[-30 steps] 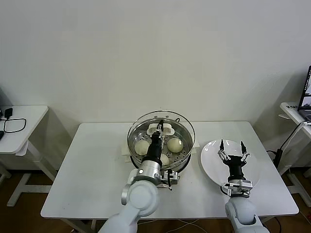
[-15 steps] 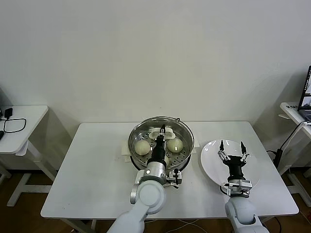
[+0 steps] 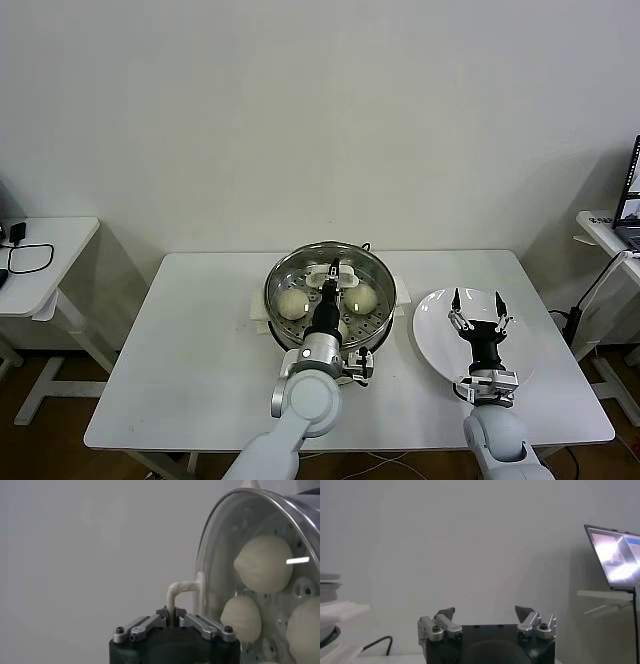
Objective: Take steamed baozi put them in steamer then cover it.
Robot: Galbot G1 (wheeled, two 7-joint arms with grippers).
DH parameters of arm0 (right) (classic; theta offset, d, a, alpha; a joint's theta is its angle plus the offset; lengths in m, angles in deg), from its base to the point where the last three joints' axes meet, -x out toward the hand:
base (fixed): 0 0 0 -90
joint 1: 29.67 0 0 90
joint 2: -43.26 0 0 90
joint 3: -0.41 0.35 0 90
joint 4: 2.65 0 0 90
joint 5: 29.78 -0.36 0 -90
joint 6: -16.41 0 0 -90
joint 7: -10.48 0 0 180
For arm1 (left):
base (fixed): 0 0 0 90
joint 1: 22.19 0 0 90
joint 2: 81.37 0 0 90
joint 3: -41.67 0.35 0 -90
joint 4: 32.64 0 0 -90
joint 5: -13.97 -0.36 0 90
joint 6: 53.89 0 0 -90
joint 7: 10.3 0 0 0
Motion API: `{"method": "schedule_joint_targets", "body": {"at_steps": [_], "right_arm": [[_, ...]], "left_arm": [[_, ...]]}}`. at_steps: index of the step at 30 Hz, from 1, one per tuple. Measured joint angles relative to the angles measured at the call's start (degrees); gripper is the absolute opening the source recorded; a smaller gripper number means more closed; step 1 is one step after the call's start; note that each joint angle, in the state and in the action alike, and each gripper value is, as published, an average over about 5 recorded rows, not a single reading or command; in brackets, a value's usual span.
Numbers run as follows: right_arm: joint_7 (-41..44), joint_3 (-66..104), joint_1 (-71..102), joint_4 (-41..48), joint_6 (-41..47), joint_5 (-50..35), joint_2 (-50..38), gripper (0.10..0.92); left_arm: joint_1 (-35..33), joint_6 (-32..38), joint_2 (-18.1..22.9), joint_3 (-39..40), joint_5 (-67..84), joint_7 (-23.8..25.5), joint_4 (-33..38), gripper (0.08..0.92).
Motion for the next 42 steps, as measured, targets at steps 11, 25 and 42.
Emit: {"method": "schedule_joint_targets", "body": {"at_steps": [11,25,42], "right_arm": [[0.0,-0.1,-0.3,0.1,-0.1,0.1,0.2,0.823],[0.1,-0.2,-0.2,0.1,-0.1,0.1,0.1,0.823],[0.0,-0.9,-0.4,-0.4,0.7,0.1,-0.5,0.823]], "left_arm": [[-0.5,0.8,0.7,-0.6,-0.7,-0.1,-0.8,0.187],[-1.8,1.7,0.1,-1.5,-1.3,0.4,0.3,0.439],[-8.6,1.0,-5.5,-2.1,5.7,1.6,13.9,0.746]]}}
